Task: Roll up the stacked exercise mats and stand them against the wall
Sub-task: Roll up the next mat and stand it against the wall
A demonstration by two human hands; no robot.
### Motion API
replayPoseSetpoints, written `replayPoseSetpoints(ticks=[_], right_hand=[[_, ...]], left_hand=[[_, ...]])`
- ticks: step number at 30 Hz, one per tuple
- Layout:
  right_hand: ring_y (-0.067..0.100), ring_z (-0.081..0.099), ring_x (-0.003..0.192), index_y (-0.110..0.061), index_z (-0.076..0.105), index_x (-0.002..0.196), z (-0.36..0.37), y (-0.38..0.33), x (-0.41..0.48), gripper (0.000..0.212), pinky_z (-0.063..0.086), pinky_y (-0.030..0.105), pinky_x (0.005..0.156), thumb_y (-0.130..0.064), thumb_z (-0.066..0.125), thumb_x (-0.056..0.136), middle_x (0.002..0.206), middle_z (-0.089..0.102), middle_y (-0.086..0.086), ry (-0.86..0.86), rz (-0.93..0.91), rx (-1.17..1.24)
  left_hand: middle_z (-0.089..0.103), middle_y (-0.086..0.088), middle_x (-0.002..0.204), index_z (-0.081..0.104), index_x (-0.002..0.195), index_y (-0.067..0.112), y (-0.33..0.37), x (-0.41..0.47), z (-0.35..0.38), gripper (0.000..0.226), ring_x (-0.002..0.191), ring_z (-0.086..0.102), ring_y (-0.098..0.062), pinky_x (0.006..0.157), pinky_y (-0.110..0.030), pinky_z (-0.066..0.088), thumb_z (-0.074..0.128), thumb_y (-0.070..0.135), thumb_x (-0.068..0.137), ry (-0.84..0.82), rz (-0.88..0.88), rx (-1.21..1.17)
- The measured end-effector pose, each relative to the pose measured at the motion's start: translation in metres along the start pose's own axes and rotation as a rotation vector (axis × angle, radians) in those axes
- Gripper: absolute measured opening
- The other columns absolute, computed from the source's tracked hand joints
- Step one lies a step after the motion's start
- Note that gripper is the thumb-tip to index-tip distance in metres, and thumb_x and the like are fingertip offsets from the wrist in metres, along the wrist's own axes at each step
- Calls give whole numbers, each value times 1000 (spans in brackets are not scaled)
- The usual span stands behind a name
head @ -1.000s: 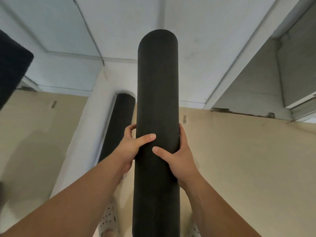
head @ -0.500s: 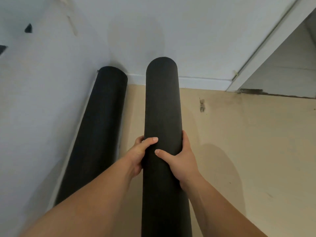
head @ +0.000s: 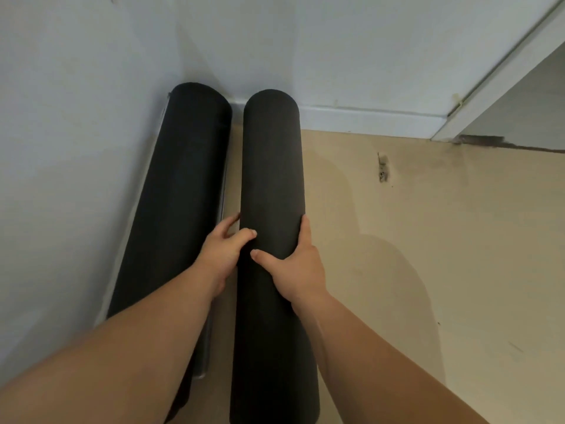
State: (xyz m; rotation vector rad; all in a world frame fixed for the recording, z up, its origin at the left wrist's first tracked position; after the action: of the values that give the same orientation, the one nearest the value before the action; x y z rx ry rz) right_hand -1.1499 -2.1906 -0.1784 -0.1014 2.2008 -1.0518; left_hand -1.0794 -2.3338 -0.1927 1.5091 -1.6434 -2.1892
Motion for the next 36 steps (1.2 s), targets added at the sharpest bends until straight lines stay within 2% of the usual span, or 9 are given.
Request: replayPoseSetpoints(ticks=[3, 6, 9, 12, 17, 23, 26, 30, 36], right_hand=[[25, 59, 117, -42, -3, 164, 8, -14, 5, 129, 51, 36, 97, -66, 83, 71, 136, 52, 6, 10, -9, -48], [18, 51, 96, -45, -5, 164, 15, -18, 2, 126, 48, 31, 86, -68, 80, 74, 130, 50, 6, -21, -13, -73], [17, 54, 124, -42, 2, 165, 8, -9, -7, 131, 45, 29, 96, -64, 86, 69, 149, 47, 2, -73, -81, -38], [19, 38, 147, -42, -6, 164, 9, 9, -25, 151, 41, 35, 113, -71, 91, 52, 162, 34, -4, -185, -54, -59], [20, 54, 132, -45, -4, 164, 23, 32, -43, 156, 52, 38, 105, -66, 94, 44, 150, 48, -5, -214, 125, 95], [19, 56, 123, -45, -5, 163, 34, 25, -42, 148, 52, 31, 91, -62, 93, 53, 144, 51, -5, -216, 103, 99], [20, 56, 129, -41, -8, 164, 51, 16, -47, 148, 47, 27, 88, -65, 92, 57, 150, 50, -4, -238, 98, 109], [23, 50, 139, -38, -10, 164, 56, 10, -43, 152, 48, 34, 103, -60, 94, 56, 161, 42, -2, -254, 120, 122], [24, 47, 142, -35, -13, 165, 40, 10, -42, 148, 41, 27, 96, -59, 93, 64, 163, 39, -1, -349, 128, 32]], left_hand=[[57, 6, 140, 52, 145, 37, 26, 4, -4, 58, 123, 56, -11, 95, -27, 50, 66, 15, 94, 103, 216, 200], [52, 7, 143, 53, 144, 38, 36, 4, 0, 63, 129, 51, -11, 109, -36, 47, 77, 36, 86, 156, 353, 424], [45, 3, 148, 41, 152, 40, 35, 1, 8, 86, 134, 47, -16, 113, -41, 44, 85, 43, 78, 167, 358, 514], [42, 1, 150, 36, 155, 40, 36, -1, 8, 90, 136, 45, -20, 115, -45, 42, 83, 46, 79, 239, 338, 557], [42, 1, 149, 34, 155, 42, 38, -6, 11, 85, 133, 48, -22, 112, -48, 45, 80, 43, 84, 223, 306, 547], [36, -3, 160, 43, 153, 30, 48, -32, 10, 62, 145, 34, -27, 117, -48, 36, 63, 45, 96, 323, 527, 1079], [34, -1, 163, 44, 153, 26, 46, -37, 2, 61, 147, 34, -23, 119, -45, 33, 60, 46, 98, 281, 600, 1214], [27, 2, 167, 39, 156, 29, 45, -31, -4, 64, 147, 35, -22, 122, -47, 29, 56, 53, 99, 221, 576, 1321], [21, 0, 168, 32, 158, 30, 46, -33, 4, 65, 149, 31, -25, 122, -51, 28, 51, 53, 101, 206, 503, 1435]])
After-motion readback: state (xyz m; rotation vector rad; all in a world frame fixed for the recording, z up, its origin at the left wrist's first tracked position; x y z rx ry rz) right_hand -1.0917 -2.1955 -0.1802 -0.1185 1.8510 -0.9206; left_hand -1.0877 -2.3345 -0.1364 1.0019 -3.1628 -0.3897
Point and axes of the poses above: each hand's wrist, its own x-axis towards the middle knuckle, its own z-axis out of the palm, y = z × x, the point moved 4 cm from there along x, towards the middle knuckle
